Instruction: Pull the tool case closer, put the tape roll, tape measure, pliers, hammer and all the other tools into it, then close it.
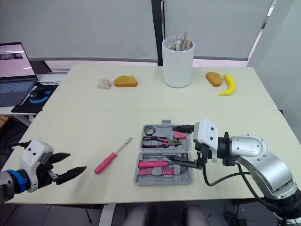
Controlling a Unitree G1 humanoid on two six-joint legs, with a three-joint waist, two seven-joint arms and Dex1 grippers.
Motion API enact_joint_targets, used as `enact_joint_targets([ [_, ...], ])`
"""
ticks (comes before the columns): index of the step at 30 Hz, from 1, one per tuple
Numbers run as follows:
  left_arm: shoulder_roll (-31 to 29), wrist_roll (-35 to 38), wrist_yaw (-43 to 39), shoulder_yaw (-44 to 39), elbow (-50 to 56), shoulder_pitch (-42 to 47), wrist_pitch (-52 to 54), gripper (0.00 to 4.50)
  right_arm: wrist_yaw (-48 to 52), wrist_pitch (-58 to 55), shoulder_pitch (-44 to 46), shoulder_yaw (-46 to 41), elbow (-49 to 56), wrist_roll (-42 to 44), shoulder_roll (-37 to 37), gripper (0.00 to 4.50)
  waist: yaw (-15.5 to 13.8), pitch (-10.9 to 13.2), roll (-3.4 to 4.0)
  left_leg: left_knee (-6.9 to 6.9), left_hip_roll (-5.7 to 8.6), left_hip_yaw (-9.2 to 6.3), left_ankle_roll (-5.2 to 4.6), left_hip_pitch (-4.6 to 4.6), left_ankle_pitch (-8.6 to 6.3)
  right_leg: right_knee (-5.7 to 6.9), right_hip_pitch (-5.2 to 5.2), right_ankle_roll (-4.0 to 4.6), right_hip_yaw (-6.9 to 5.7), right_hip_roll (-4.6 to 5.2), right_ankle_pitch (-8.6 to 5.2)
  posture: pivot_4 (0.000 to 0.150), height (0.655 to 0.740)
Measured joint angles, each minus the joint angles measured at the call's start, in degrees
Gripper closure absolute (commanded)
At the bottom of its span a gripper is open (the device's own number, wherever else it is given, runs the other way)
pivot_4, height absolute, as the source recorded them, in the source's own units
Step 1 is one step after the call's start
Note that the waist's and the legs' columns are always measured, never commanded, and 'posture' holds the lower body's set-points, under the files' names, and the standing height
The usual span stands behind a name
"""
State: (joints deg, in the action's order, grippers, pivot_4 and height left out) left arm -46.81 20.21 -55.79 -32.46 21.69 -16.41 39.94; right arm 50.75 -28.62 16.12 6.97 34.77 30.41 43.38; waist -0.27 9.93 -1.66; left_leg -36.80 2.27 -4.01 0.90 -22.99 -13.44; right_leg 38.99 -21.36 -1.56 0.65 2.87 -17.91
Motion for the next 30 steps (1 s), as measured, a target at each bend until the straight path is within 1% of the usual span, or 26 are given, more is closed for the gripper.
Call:
enact_joint_targets([
  [3,1.1,0.3,1.7,3.3,-1.9,4.4,0.0,0.05,-0.1,0.0,-0.5,0.0,0.1,0.0,-0.3,0.0,-0.4,0.0,0.02,-0.01,0.03,-0.01,0.0,0.01,0.0,-0.02,0.01,-0.03,-0.03,0.03,0.02,0.15,0.74],
  [8,2.6,-2.3,5.4,14.5,-5.5,11.6,-1.8,0.05,-1.0,-0.6,-1.7,-0.7,0.9,-0.1,-0.3,0.0,-0.2,0.0,0.0,0.01,0.05,0.02,-0.02,-0.03,-0.02,0.02,0.11,-0.05,0.01,0.02,0.03,0.15,0.74],
  [11,4.8,-4.5,8.2,20.1,-7.5,13.5,-3.0,0.05,-1.7,-1.1,-2.3,-1.5,1.7,-0.1,0.4,0.0,0.1,0.0,0.0,0.03,0.05,0.04,-0.04,-0.03,-0.03,0.03,0.12,-0.05,0.03,0.01,0.03,0.15,0.74],
  [15,7.6,-7.5,12.6,25.2,-11.2,15.0,-4.3,0.05,-2.6,-2.5,-3.2,-3.0,2.8,0.0,0.8,0.0,0.4,0.0,0.0,0.06,0.04,0.02,-0.05,-0.02,-0.04,0.07,0.1,-0.05,0.01,-0.02,0.03,0.15,0.74],
  [18,9.4,-9.4,15.4,27.8,-14.8,15.9,-4.9,0.05,-3.1,-3.7,-3.2,-3.5,4.0,0.2,1.2,0.0,0.4,0.0,-0.01,0.04,0.05,0.02,-0.05,-0.03,-0.04,0.07,0.12,-0.07,0.01,-0.03,0.04,0.15,0.74],
  [24,9.7,-10.3,17.3,28.3,-17.2,17.1,-5.8,0.05,-3.3,-5.4,-3.2,-4.3,4.5,1.2,1.5,0.0,0.4,0.0,0.0,0.04,0.05,0.01,-0.05,-0.01,-0.04,0.07,0.14,-0.07,0.0,-0.02,0.04,0.15,0.74],
  [27,9.7,-10.4,17.7,28.5,-17.9,17.3,-6.8,0.61,-3.4,-5.7,-3.2,-4.8,4.5,1.3,1.6,0.0,0.4,0.0,0.0,0.04,0.04,0.01,-0.05,-0.01,-0.04,0.07,0.14,-0.07,0.0,-0.02,0.04,0.15,0.74],
  [30,10.0,-10.4,17.7,28.6,-18.3,17.6,-7.2,1.52,-3.4,-6.0,-3.2,-4.8,4.5,1.6,1.6,0.0,0.4,0.0,0.0,0.04,0.05,0.01,-0.05,-0.01,-0.04,0.06,0.15,-0.07,0.0,-0.02,0.04,0.15,0.74],
])
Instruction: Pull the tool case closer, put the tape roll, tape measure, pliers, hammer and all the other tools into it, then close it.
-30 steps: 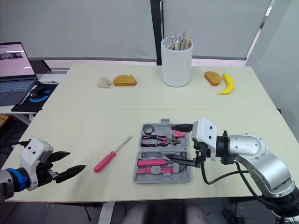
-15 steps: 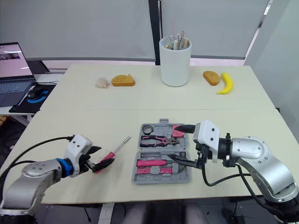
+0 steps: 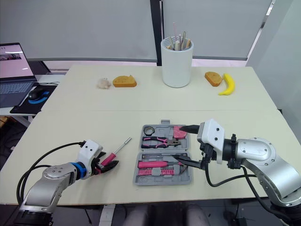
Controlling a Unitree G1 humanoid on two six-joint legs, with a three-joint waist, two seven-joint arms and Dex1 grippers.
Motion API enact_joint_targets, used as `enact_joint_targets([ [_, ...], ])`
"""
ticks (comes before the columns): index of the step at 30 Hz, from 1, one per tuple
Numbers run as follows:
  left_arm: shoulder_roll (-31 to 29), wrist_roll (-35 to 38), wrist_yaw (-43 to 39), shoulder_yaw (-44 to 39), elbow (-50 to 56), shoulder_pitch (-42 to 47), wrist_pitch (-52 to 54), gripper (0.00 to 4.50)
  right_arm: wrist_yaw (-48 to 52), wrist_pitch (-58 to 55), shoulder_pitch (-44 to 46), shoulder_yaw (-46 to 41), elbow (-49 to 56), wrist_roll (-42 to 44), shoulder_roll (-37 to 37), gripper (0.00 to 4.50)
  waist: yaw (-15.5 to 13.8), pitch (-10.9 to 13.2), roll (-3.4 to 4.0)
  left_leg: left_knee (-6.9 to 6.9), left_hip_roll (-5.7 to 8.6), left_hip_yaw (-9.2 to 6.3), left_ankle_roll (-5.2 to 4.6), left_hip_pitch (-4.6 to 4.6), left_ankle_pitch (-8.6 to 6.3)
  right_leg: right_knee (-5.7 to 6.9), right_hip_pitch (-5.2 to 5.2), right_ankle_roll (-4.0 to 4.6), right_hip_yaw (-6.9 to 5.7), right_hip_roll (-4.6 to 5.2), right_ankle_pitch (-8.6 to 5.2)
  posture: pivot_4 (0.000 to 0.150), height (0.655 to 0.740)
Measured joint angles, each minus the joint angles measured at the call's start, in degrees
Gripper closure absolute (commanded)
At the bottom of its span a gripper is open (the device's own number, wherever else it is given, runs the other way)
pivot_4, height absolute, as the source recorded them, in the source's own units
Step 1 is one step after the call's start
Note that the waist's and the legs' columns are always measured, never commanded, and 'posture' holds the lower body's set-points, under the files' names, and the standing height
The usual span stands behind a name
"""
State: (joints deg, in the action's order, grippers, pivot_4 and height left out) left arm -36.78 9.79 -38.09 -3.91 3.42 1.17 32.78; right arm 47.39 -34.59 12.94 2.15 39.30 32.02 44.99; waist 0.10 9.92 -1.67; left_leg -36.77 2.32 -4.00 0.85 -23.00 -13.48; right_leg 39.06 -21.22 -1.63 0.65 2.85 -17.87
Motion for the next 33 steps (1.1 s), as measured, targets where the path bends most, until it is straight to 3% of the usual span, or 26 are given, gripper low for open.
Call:
enact_joint_targets([
  [6,0.7,0.0,0.0,0.2,-1.2,0.7,-1.4,3.4,0.0,0.0,0.3,0.0,0.0,0.1,0.0,0.0,0.0,0.0,0.0,0.0,0.0,0.0,0.0,0.0,0.0,0.0,0.0,0.0,0.0,0.0,0.0,0.15,0.74],
  [8,1.1,0.0,0.0,0.3,-1.6,0.8,-2.2,3.77,0.1,0.0,0.4,0.0,0.0,0.1,0.0,0.0,0.0,0.0,0.0,0.0,0.0,0.0,0.0,0.0,0.0,0.0,0.01,0.0,0.0,0.0,0.0,0.15,0.74],
  [15,-1.0,0.6,-2.4,0.5,-0.2,-0.7,-2.4,3.77,1.1,0.1,0.5,-1.0,-0.1,0.2,1.8,0.0,0.1,0.0,-0.02,0.01,0.0,0.01,0.0,-0.01,0.0,-0.02,-0.02,0.0,0.01,0.01,0.0,0.15,0.74],
  [18,-6.3,0.7,-6.3,0.6,3.2,-1.7,-2.2,3.77,1.9,0.0,-0.5,-1.7,-0.1,0.5,3.2,0.0,0.0,0.0,-0.01,0.04,-0.01,-0.01,0.0,-0.02,0.0,-0.03,-0.04,0.01,-0.01,0.0,0.0,0.15,0.74],
  [22,-17.8,4.2,-15.7,-0.2,15.1,-1.0,-0.6,3.77,5.0,2.1,-2.4,-2.4,-1.9,-1.8,6.9,0.0,-0.1,0.1,-0.01,0.02,0.05,0.02,0.0,-0.04,0.0,-0.1,0.0,0.01,0.01,0.09,0.0,0.15,0.74],
  [26,-23.2,8.7,-21.5,0.9,24.5,2.3,4.6,3.77,6.7,4.0,-3.1,-2.7,-4.5,-3.7,8.3,0.0,-0.1,0.1,0.01,0.02,0.05,0.05,-0.01,-0.06,-0.01,-0.1,0.0,0.0,0.01,0.08,0.0,0.15,0.74],
  [29,-22.3,9.9,-22.3,6.6,29.4,9.8,8.6,3.77,8.0,4.2,-4.3,-3.1,-4.8,-4.1,9.3,0.0,-0.2,0.2,0.08,0.02,0.06,0.03,-0.01,-0.06,-0.01,-0.08,0.04,-0.01,-0.02,0.04,0.0,0.15,0.74],
  [33,-15.9,9.9,-20.8,17.6,31.9,16.6,13.7,3.77,9.1,4.3,-6.3,-3.0,-4.5,-4.4,10.4,0.0,0.1,0.2,-0.03,-0.06,0.05,0.06,-0.04,-0.09,-0.02,-0.04,0.02,-0.06,0.08,-0.08,0.01,0.15,0.74],
])
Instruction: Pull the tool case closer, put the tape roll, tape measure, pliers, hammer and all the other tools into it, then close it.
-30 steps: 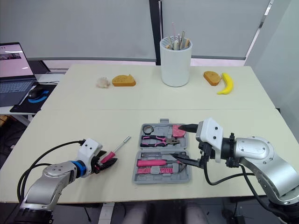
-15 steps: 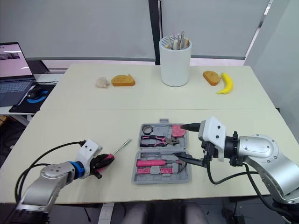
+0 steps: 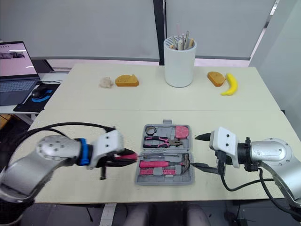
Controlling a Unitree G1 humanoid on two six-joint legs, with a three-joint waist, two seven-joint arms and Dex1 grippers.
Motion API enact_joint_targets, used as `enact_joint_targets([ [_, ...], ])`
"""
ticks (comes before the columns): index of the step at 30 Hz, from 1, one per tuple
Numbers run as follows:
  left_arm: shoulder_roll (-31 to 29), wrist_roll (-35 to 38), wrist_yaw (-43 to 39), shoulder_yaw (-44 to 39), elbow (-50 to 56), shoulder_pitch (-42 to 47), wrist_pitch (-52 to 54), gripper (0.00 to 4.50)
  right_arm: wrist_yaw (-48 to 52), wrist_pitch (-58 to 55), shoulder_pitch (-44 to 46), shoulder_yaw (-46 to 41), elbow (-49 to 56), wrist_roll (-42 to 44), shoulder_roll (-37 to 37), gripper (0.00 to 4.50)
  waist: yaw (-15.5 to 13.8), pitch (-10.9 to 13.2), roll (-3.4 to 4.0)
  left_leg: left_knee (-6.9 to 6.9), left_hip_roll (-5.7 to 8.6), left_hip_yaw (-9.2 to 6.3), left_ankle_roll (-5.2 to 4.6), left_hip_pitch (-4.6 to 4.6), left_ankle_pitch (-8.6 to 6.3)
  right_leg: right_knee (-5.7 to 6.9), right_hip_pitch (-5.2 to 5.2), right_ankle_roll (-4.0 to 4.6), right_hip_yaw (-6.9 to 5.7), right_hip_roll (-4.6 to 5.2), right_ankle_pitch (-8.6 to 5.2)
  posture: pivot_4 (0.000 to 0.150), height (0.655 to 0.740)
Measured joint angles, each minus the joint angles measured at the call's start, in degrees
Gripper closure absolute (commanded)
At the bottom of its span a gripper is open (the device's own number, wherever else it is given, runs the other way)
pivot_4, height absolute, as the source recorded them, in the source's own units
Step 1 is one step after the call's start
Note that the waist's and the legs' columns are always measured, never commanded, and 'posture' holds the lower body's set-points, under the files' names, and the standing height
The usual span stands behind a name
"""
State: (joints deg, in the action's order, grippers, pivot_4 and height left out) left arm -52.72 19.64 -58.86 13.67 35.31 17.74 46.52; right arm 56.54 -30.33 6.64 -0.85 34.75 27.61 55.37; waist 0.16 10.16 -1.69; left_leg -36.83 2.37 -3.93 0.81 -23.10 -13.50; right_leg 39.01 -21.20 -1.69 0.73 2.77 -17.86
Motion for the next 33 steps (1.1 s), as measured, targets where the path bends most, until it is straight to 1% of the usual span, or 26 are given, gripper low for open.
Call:
enact_joint_targets([
  [4,4.0,-3.1,3.0,9.3,0.0,3.6,3.4,3.77,0.1,0.0,-2.3,-0.3,0.3,-0.6,0.7,0.0,0.3,0.0,-0.01,-0.03,-0.13,-0.01,0.0,0.05,0.0,0.02,0.02,0.0,0.11,-0.24,0.0,0.15,0.74],
  [10,6.7,-8.0,5.8,18.7,-1.9,5.4,5.6,3.77,-0.2,-0.5,-4.3,-1.5,2.0,-0.5,1.1,0.0,0.1,0.0,-0.03,-0.1,-0.17,-0.07,0.0,0.03,0.0,0.03,0.06,-0.01,0.13,-0.36,0.01,0.15,0.74],
  [16,6.9,-11.8,6.2,23.2,-2.1,6.6,5.6,3.77,-0.3,-2.1,-5.5,-2.5,3.2,0.2,1.2,0.0,0.0,0.0,-0.03,-0.1,-0.18,-0.08,0.0,0.04,0.0,0.03,0.07,-0.01,0.13,-0.36,0.01,0.15,0.74],
  [18,7.9,-13.0,6.7,24.5,-2.9,7.1,5.6,3.77,-0.3,-2.8,-5.6,-2.6,3.6,0.6,1.2,0.0,-0.1,0.0,-0.03,-0.11,-0.17,-0.09,0.0,0.04,0.0,0.02,0.08,-0.01,0.12,-0.36,0.01,0.15,0.74],
  [26,11.5,-15.2,7.4,27.2,-5.0,9.0,6.6,3.77,-0.3,-4.5,-5.9,-4.1,5.1,1.1,1.5,0.0,-0.1,0.0,-0.04,-0.12,-0.17,-0.09,0.0,0.04,0.0,0.03,0.08,-0.01,0.12,-0.37,0.01,0.15,0.74],
  [33,11.5,-16.5,7.1,28.9,-5.6,9.6,7.9,3.77,-0.3,-5.9,-6.2,-4.9,5.9,2.8,1.7,0.0,-0.1,0.0,-0.04,-0.12,-0.18,-0.11,0.0,0.04,0.01,0.03,0.09,-0.01,0.12,-0.39,0.01,0.15,0.74],
])
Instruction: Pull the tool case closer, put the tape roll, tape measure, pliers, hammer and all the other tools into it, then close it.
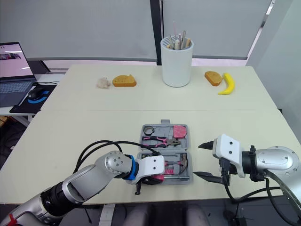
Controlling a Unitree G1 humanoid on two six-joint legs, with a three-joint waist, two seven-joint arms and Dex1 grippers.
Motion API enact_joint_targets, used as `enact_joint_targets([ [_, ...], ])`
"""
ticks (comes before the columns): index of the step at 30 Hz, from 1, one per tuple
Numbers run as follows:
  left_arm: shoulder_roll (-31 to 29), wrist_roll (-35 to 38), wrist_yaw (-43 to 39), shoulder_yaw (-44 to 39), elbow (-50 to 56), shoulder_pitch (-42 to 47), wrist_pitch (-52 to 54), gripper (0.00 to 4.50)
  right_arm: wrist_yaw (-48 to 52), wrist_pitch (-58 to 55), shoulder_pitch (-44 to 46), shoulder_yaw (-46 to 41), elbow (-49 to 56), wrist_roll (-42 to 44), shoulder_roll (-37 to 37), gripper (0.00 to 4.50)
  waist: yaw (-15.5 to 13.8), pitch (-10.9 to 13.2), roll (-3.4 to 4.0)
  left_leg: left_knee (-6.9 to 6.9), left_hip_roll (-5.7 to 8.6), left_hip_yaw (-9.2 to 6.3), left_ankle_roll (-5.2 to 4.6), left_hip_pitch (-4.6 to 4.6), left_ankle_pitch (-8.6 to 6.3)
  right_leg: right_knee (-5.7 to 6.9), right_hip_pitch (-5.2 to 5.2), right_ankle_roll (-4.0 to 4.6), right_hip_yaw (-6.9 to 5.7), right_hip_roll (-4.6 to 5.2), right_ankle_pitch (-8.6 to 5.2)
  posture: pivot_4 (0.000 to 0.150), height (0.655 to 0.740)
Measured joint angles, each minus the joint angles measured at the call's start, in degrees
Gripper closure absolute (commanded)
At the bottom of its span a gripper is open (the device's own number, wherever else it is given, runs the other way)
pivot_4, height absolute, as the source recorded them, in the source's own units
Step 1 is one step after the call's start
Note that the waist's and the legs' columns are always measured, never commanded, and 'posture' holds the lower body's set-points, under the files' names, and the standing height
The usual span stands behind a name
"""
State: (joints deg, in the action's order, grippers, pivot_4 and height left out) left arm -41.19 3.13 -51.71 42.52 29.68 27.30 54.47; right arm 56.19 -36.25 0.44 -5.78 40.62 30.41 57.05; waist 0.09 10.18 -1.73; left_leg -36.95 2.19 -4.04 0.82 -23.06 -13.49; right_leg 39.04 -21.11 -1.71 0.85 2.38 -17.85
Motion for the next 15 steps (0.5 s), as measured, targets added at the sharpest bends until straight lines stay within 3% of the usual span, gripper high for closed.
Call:
enact_joint_targets([
  [14,0.3,-1.0,0.3,0.2,-0.6,-0.9,-0.8,3.77,0.0,-0.6,-0.8,-1.3,0.9,0.4,0.0,0.0,0.0,0.0,0.0,-0.01,0.0,0.0,0.0,0.0,0.0,0.0,0.01,0.0,0.01,0.0,0.0,0.15,0.74],
  [15,0.3,-1.2,0.3,0.2,-0.7,-1.0,-1.2,3.42,0.0,-0.6,-0.8,-1.3,0.9,0.4,0.0,0.0,-0.1,0.0,0.0,-0.01,0.0,0.0,0.0,0.01,0.0,0.0,0.01,0.0,0.01,0.01,0.0,0.15,0.74],
])
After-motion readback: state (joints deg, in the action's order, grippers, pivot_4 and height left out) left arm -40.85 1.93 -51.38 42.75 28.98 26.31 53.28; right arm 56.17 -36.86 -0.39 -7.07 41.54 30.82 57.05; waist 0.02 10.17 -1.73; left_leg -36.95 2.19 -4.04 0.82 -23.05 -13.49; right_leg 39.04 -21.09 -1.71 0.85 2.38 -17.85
